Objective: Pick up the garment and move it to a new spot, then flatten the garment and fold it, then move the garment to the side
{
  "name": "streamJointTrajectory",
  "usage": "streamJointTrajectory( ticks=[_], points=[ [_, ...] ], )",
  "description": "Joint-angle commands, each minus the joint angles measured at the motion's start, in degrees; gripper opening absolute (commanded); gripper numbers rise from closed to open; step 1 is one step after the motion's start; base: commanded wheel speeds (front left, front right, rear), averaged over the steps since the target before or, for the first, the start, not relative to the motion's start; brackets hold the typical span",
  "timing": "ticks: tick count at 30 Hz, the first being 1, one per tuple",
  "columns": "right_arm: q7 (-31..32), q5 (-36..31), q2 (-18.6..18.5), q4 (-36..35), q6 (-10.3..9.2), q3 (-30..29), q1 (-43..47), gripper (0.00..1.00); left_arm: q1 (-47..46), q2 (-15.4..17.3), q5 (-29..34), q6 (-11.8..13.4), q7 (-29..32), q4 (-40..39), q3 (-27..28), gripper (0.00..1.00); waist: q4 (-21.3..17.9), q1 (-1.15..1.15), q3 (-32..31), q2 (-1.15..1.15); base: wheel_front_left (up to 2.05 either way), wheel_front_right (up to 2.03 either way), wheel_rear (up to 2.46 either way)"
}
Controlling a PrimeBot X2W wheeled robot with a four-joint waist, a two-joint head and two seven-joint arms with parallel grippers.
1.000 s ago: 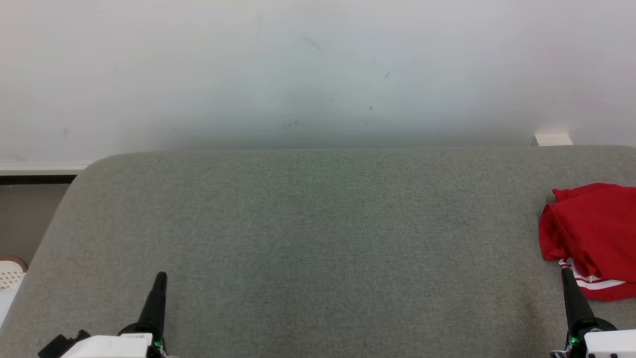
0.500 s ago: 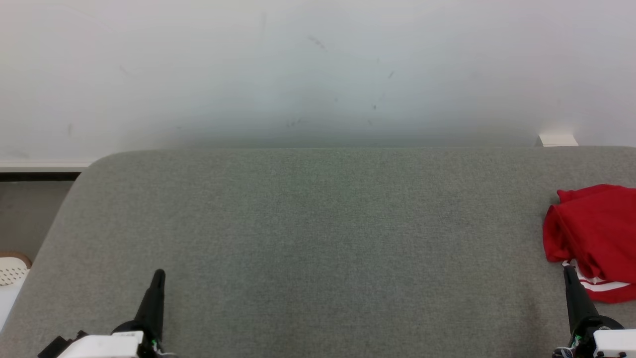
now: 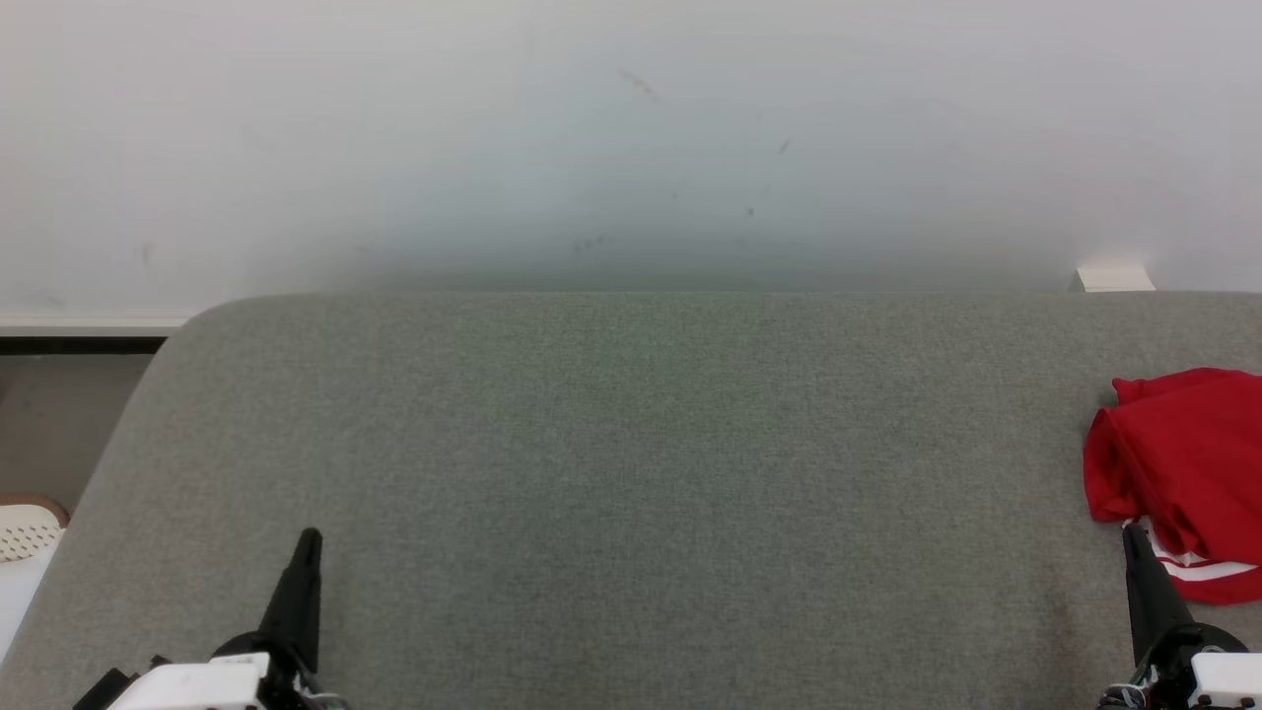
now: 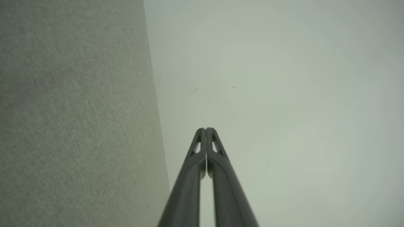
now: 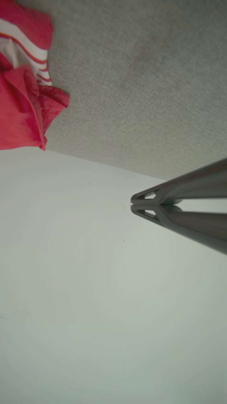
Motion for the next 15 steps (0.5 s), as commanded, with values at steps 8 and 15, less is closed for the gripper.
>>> streamJointTrajectory(
  ticks=[8,15],
  points=[
    [0.19,0.07,0.01,-0.25,-0.1,-0.26,-0.72,0.0,-0.41,0.33,-0.76,-0.35,0.22,-0.19,0.13,0.0,0.0,0.0,0.0,0.0,0.0,0.0,0.0],
    [0.2,0.06,0.0,-0.26,-0.1,-0.26,-0.71,0.0,-0.41,0.33,-0.76,-0.35,0.21,-0.18,0.13,0.0,0.0,0.0,0.0,0.0,0.0,0.0,0.0]
  ],
)
